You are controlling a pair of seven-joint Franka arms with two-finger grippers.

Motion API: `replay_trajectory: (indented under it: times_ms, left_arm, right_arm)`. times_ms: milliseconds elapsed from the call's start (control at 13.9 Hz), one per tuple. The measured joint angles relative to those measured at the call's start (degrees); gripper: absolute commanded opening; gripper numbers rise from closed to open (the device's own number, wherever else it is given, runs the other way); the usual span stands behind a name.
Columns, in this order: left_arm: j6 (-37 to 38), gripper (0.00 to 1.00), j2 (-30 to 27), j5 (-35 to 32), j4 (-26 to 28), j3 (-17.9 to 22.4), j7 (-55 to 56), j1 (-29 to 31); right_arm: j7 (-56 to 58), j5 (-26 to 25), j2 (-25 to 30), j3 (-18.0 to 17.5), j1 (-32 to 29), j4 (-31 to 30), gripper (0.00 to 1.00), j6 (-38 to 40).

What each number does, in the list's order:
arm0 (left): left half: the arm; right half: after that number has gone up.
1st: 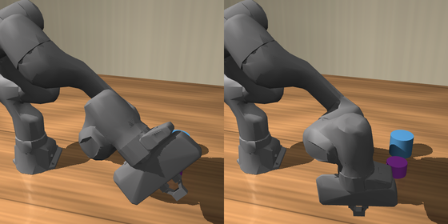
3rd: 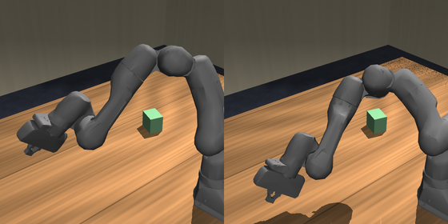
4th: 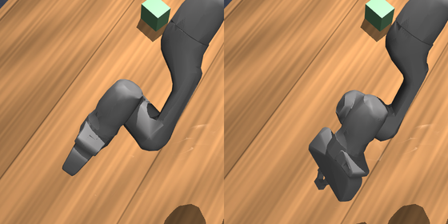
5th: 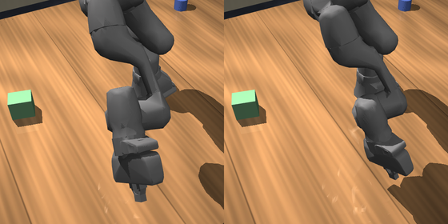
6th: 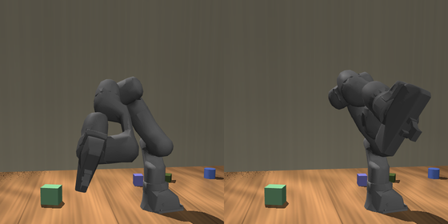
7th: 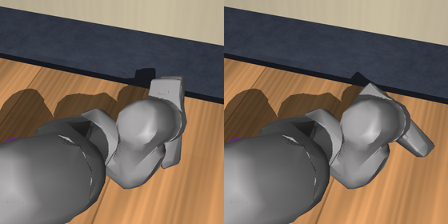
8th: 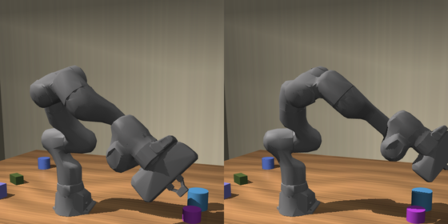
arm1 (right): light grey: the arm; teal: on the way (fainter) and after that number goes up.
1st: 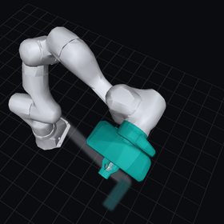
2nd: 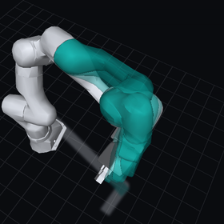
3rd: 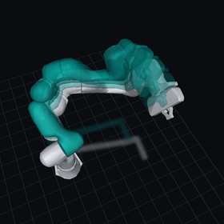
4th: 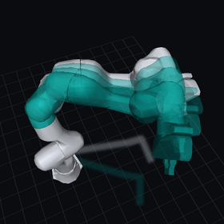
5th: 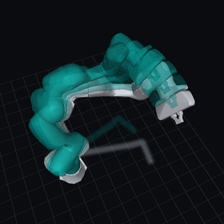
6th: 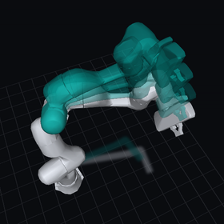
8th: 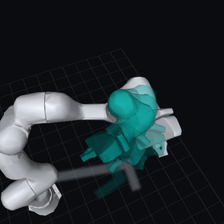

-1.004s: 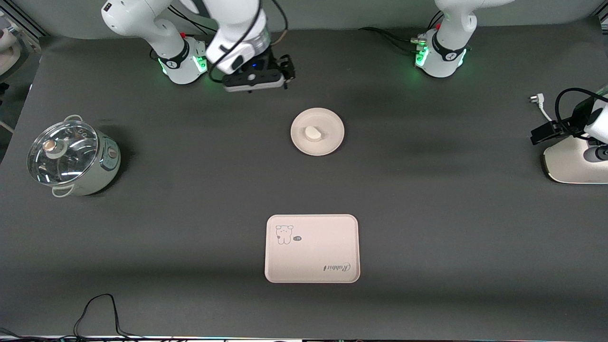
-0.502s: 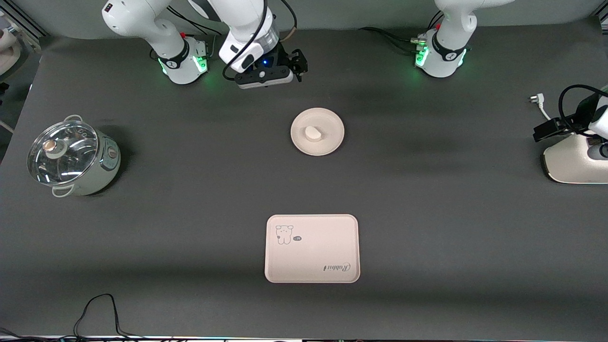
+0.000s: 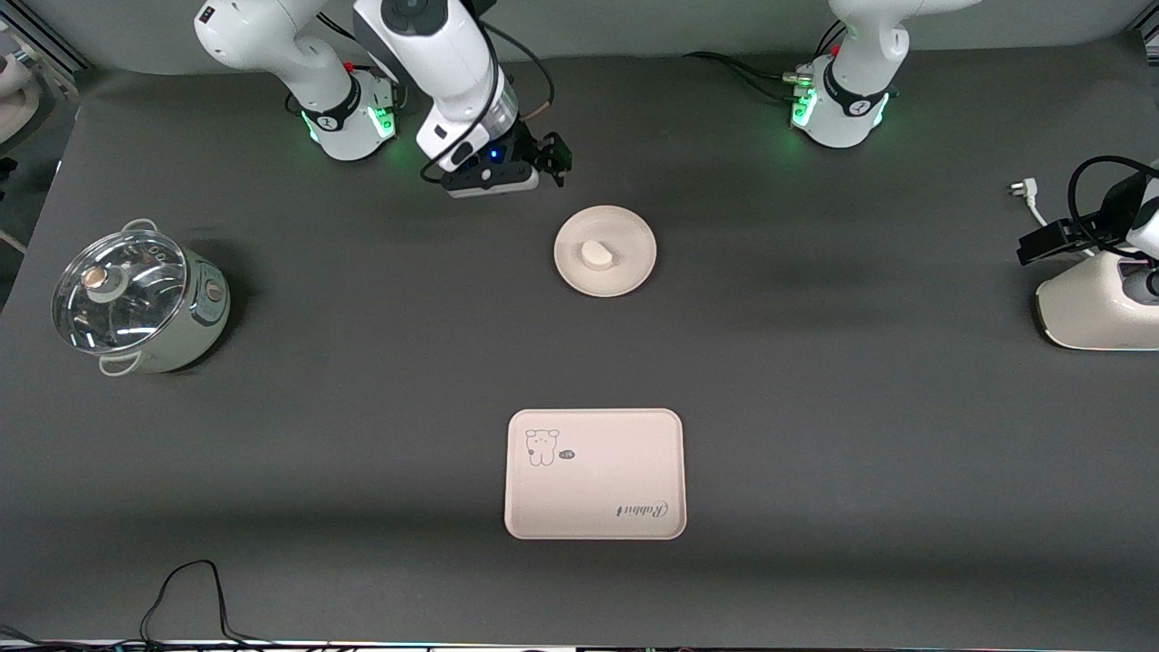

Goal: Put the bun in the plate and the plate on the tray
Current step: 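Lower the right gripper to the plate rim and grip it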

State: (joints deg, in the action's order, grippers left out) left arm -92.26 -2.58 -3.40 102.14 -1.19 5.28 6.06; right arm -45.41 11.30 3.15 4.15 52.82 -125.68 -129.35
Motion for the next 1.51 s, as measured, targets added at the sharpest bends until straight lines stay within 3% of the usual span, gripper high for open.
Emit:
replay_trajectory:
  times_ms: [287,789,1076,1363,1435,1506]
  left_arm:
    - [0.1,1.00,0.0,0.3,-0.3,0.0,0.0,0.0]
    - [0.2,1.00,0.3,0.4,-0.5,0.1,0.0,0.0]
    - [0.7,1.00,0.3,0.5,-0.5,0.1,0.0,-0.3]
    - [1.7,1.00,0.3,0.5,-0.6,0.1,0.0,-0.3]
    - [1.7,1.00,0.3,0.5,-0.6,0.1,0.0,-0.4]
    - [1.7,1.00,0.3,0.5,-0.6,0.1,0.0,-0.4]
  right_arm:
    - [0.0,0.0,-3.5,0.0,1.8,-6.8,1.00,-12.7]
    - [-3.8,0.1,-18.4,0.0,5.9,-11.8,1.00,-36.4]
    - [-4.6,0.1,-24.1,0.0,6.2,-11.7,1.00,-42.9]
    - [-5.0,0.1,-26.4,0.0,6.2,-11.5,1.00,-45.0]
    - [-5.2,0.1,-26.4,0.0,6.2,-11.5,0.93,-45.0]
    - [-5.3,0.1,-26.4,0.0,6.2,-11.5,0.79,-45.0]
